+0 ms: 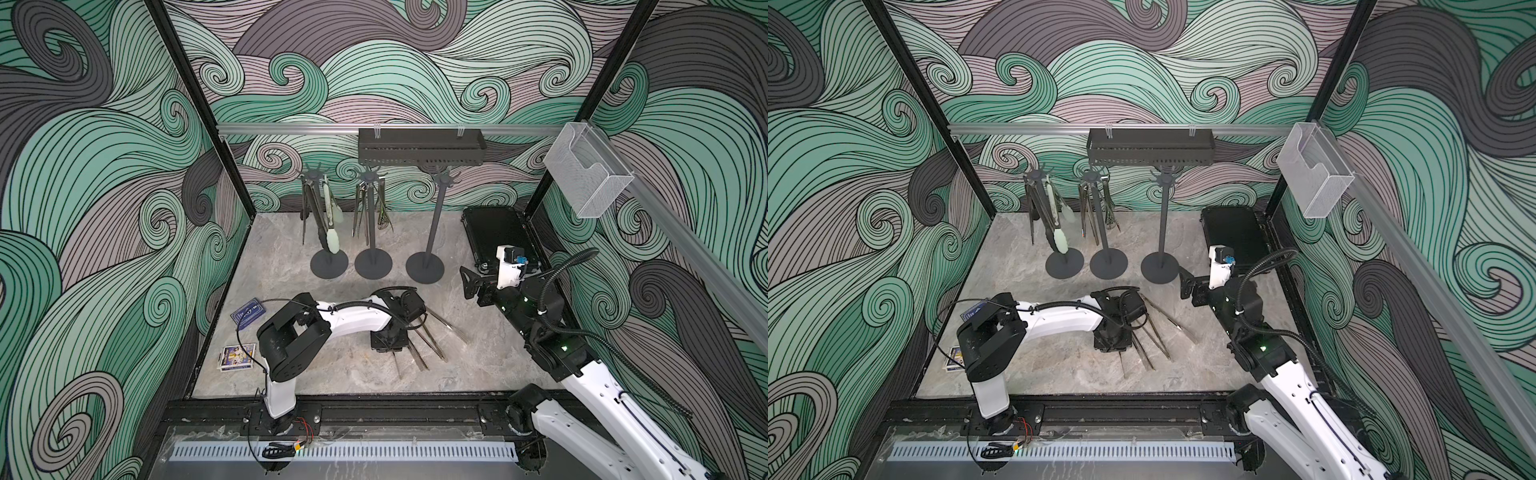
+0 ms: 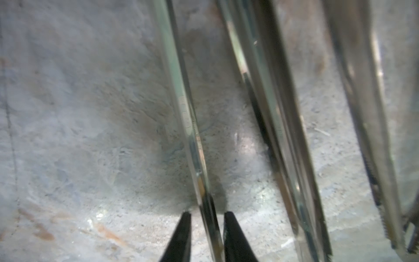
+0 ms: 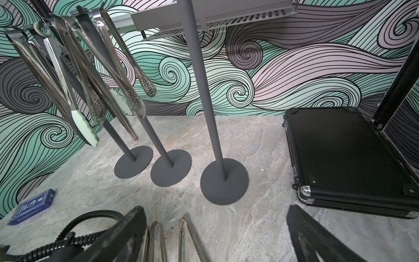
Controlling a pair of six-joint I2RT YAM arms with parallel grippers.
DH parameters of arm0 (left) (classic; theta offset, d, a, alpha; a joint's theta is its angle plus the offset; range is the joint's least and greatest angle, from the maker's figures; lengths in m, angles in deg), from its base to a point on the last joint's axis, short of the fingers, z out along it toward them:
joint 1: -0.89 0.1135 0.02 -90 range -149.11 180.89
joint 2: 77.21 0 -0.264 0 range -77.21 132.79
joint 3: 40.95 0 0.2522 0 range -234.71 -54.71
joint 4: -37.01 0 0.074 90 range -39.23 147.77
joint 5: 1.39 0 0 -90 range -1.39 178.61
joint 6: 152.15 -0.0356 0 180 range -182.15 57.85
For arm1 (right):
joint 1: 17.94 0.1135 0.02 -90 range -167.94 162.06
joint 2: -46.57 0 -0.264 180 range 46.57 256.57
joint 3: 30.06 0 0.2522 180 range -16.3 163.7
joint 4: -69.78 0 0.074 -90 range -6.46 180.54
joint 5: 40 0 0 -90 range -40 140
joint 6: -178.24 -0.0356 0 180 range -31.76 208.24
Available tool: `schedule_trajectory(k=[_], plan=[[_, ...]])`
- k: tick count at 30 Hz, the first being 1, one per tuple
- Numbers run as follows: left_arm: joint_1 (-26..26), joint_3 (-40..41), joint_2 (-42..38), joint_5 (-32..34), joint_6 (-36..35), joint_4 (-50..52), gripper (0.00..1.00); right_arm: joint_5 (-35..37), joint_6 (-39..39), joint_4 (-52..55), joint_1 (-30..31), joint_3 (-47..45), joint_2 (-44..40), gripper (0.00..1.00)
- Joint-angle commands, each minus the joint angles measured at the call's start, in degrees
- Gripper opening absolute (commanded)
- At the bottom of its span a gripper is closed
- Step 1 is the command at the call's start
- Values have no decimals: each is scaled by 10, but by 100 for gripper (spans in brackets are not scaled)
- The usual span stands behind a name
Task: Hang food tongs on kitchen utensil racks
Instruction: Pick up the food tongs from the center of the board, then hang the food tongs on the rack.
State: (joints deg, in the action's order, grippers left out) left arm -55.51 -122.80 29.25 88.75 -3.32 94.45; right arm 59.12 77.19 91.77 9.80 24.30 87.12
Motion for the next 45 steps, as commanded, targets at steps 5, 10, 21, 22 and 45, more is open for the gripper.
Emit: schedule_trajectory(k=[5, 10, 21, 22, 45], plan=[[-4, 9, 7, 13, 4, 25, 4, 13, -5, 6, 3, -8, -13, 97], [-5, 17, -23, 37, 10, 57, 0, 15, -4, 6, 3, -7, -12, 97], [-26, -17, -222, 186, -48, 182, 0, 36, 4, 4, 1, 2, -10, 98], [-30, -27, -241, 197, -84, 178, 0, 37, 5, 4, 1, 5, -9, 98], [167, -250, -217, -54, -647, -186, 0, -62, -5, -19, -95, 24, 0, 99]])
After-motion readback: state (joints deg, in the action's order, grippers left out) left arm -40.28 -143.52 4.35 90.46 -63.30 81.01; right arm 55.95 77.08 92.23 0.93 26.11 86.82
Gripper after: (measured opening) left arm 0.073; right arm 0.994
